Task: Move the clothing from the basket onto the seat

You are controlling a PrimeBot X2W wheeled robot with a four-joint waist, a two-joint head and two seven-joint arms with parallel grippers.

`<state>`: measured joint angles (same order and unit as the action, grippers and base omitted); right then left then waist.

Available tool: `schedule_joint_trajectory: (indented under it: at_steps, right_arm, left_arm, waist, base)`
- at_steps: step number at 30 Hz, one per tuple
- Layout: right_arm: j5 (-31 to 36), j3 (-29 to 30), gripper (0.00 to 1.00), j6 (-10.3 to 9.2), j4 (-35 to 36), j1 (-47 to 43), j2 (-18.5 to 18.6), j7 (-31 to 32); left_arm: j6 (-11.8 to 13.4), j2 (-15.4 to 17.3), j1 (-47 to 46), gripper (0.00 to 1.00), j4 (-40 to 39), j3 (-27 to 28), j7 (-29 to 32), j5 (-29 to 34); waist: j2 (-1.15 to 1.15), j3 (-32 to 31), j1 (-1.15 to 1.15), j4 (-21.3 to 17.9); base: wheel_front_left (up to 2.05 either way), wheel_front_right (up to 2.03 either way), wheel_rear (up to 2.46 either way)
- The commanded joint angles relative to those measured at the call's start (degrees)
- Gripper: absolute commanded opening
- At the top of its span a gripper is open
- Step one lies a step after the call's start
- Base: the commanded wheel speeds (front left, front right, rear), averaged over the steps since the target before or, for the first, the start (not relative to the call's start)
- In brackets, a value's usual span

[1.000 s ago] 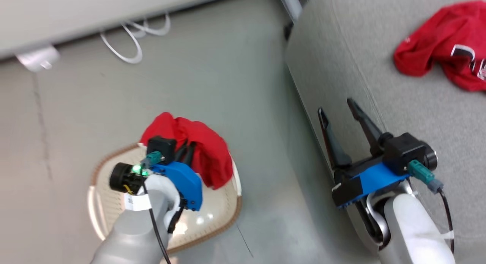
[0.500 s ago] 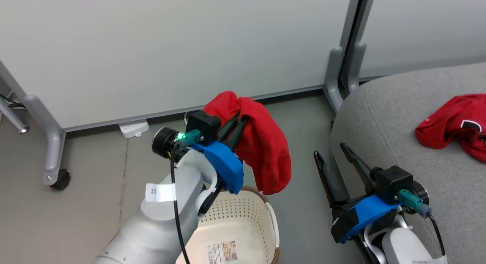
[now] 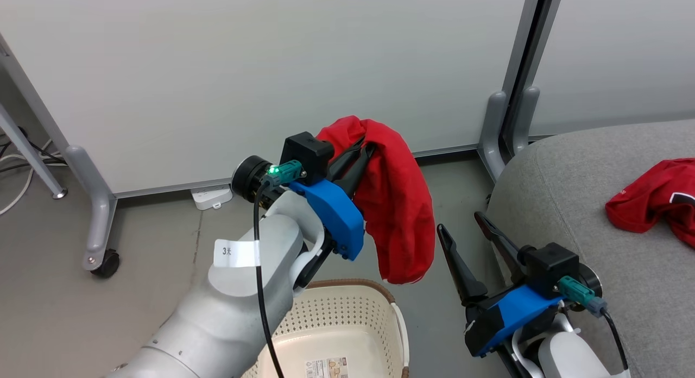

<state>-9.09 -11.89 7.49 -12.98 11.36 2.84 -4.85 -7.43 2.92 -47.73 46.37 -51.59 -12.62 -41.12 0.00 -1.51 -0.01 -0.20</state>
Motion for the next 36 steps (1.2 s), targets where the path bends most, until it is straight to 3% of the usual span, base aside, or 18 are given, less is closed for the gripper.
schedule_joint_trajectory:
  at_steps: [1, 12, 18, 27, 28, 29, 36]
  right_arm:
    - [0.02, -0.3, 1.0, 0.01, 0.21, -0.92, 0.08, 0.13]
    - [-2.87, -5.27, 1.0, 0.01, -2.28, 4.86, 0.08, 2.57]
    - [0.86, -6.38, 1.0, 0.01, -10.96, 11.99, 0.09, 3.58]
    - [-2.32, -10.05, 1.0, 0.01, -25.66, 20.18, 0.07, 2.94]
    - [-2.95, -10.8, 0.77, 0.01, -27.07, 20.98, 0.08, 3.03]
    - [-3.58, -11.68, 0.0, 0.01, -28.16, 21.76, 0.08, 2.76]
    - [-8.36, -14.95, 0.0, 0.01, -32.54, 24.6, 0.08, -0.62]
  left_arm:
    - [0.0, -0.03, 0.25, 0.0, 0.29, -0.28, 0.06, -0.42]
    - [0.56, -0.05, -0.33, 0.0, 0.06, -2.58, -0.26, -2.3]
    - [0.92, -0.06, -0.36, 0.0, -1.24, -4.57, -0.26, -3.87]
    - [0.99, -0.02, -1.06, 0.0, -3.67, -8.15, 0.01, -6.36]
    - [1.0, -0.01, -1.17, 0.0, -3.88, -8.53, -0.02, -6.64]
    - [1.04, -0.03, -1.27, 0.0, -4.02, -8.94, -0.08, -6.91]
    - [1.54, -0.02, -1.67, 0.0, -3.7, -10.36, -0.69, -8.47]
  waist:
    - [0.0, 0.13, 0.01, -0.07]
    - [0.0, 1.1, 0.01, -0.1]
    - [0.0, 1.6, 0.01, 0.65]
    - [0.0, 1.9, 0.01, 2.5]
    - [0.0, 1.91, 0.01, 2.65]
    - [0.0, 1.91, 0.01, 2.78]
    - [0.0, 1.52, 0.01, 2.61]
  base:
    - [0.0, 0.0, 0.0]
    - [0.0, 0.0, 0.0]
    - [0.0, 0.0, 0.0]
    - [0.0, 0.0, 0.0]
    - [0.0, 0.0, 0.0]
    - [0.0, 0.0, 0.0]
    - [0.0, 0.0, 0.0]
